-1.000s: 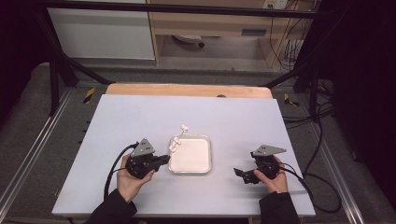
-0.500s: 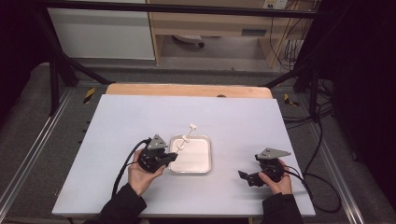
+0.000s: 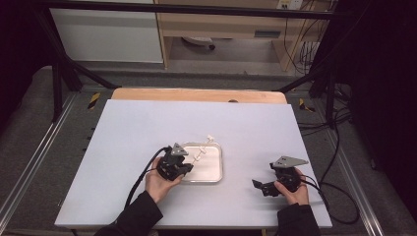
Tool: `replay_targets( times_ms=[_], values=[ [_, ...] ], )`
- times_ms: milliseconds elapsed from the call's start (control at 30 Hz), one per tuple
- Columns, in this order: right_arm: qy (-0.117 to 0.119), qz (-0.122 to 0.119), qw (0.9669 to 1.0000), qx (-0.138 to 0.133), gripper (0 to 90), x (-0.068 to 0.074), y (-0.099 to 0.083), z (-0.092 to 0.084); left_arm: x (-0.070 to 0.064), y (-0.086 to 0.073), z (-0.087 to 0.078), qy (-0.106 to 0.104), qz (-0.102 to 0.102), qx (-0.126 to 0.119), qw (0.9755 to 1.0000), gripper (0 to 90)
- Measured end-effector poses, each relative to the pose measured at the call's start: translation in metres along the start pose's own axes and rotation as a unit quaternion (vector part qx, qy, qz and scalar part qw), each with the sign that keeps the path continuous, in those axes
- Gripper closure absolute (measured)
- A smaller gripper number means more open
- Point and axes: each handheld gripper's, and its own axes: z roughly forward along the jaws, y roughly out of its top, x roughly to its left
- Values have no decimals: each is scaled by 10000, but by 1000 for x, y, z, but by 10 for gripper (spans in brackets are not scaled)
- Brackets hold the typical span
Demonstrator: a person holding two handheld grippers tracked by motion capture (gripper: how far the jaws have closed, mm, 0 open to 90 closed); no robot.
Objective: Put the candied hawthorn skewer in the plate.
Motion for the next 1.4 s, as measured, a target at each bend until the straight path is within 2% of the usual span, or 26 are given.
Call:
replay_targets(
  times_ms=[167, 267, 467, 833, 1067, 1267, 1400],
  values=[
    [8, -1, 10000, -12, 8, 0, 0, 0, -3, -2, 5, 115, -2, 216, 9997, 887],
    [16, 2, 10000, -8, 8, 0, 0, 0, -4, -4, 6, 174, 68, 352, 9992, 887],
    [35, 30, 10000, 13, 8, 1, 0, 0, -4, -5, 6, 239, 57, 507, 9984, 886],
    [52, 36, 10000, 7, 8, 1, 0, 1, -2, -6, 6, 198, 39, 538, 9983, 867],
    [53, 38, 10000, 0, 8, 1, 0, 1, 1, -5, -3, 73, 52, 372, 9993, 742],
    [51, 14, 10000, -1, 8, 1, 0, 0, 7, -6, -15, 139, 151, -41, 9998, 504],
    [73, 40, 10000, -3, 8, 1, 0, 0, 12, -7, -24, 47, 140, -173, 9997, 393]
  ],
)
